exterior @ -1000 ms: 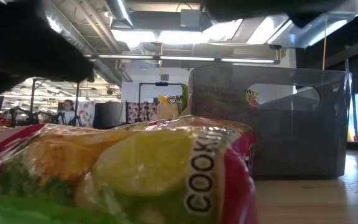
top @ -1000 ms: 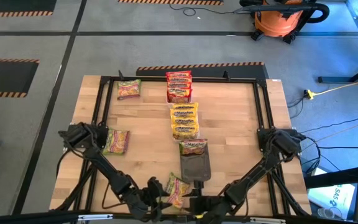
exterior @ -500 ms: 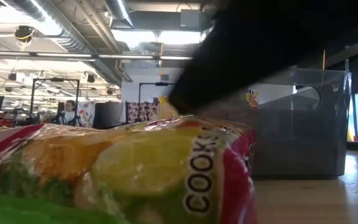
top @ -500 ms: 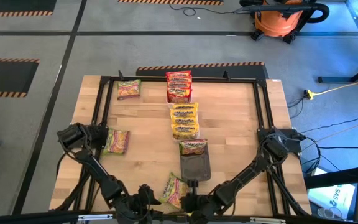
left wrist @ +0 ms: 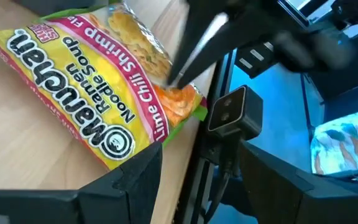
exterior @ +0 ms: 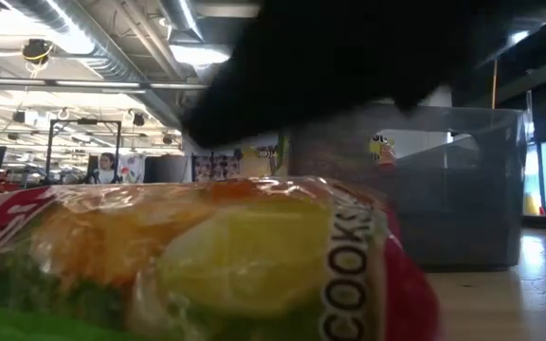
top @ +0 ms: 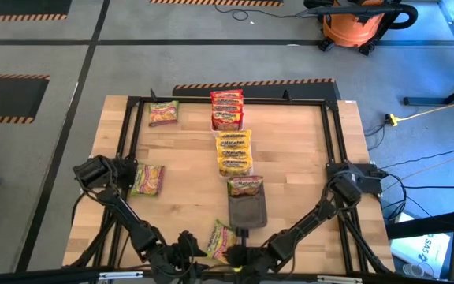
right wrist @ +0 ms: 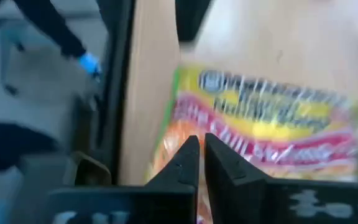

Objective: Sort Maruchan noodles
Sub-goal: Put the green noodle pack into the black bin

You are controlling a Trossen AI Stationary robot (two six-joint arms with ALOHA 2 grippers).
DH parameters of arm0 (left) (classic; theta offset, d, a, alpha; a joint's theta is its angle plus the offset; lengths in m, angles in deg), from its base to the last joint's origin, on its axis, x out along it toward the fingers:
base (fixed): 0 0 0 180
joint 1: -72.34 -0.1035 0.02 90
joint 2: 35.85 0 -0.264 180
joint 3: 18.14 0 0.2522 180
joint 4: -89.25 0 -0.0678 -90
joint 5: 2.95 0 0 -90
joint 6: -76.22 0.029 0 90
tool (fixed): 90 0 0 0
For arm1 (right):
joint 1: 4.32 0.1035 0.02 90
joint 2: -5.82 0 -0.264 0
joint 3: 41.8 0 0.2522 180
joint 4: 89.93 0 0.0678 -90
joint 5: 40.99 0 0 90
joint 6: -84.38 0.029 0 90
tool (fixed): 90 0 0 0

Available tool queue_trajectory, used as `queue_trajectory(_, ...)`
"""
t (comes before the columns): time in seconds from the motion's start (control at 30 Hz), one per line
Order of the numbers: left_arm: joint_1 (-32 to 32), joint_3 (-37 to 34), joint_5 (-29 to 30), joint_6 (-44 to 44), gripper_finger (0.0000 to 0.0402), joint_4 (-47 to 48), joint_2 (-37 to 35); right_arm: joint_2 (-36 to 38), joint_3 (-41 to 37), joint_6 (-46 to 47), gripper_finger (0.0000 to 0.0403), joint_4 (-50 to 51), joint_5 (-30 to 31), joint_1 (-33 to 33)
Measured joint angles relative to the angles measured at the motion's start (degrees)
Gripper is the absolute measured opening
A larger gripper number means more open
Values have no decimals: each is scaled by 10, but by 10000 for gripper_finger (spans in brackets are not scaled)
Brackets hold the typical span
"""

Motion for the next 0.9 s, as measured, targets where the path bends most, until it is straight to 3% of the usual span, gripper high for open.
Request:
queue_trajectory(0.27, -1, 0, -7, 5, 206, -3, 0, -3, 2, 0, 5, 53, -57, 9)
queue_trajectory(0.7, -5, 0, -8, 10, 206, -3, 0, 15, 1, 39, 5, 134, -69, 41)
queue_trajectory(0.9, -6, 0, -5, 10, 206, -2, 0, 45, -1, 83, 5, 243, -75, 59)
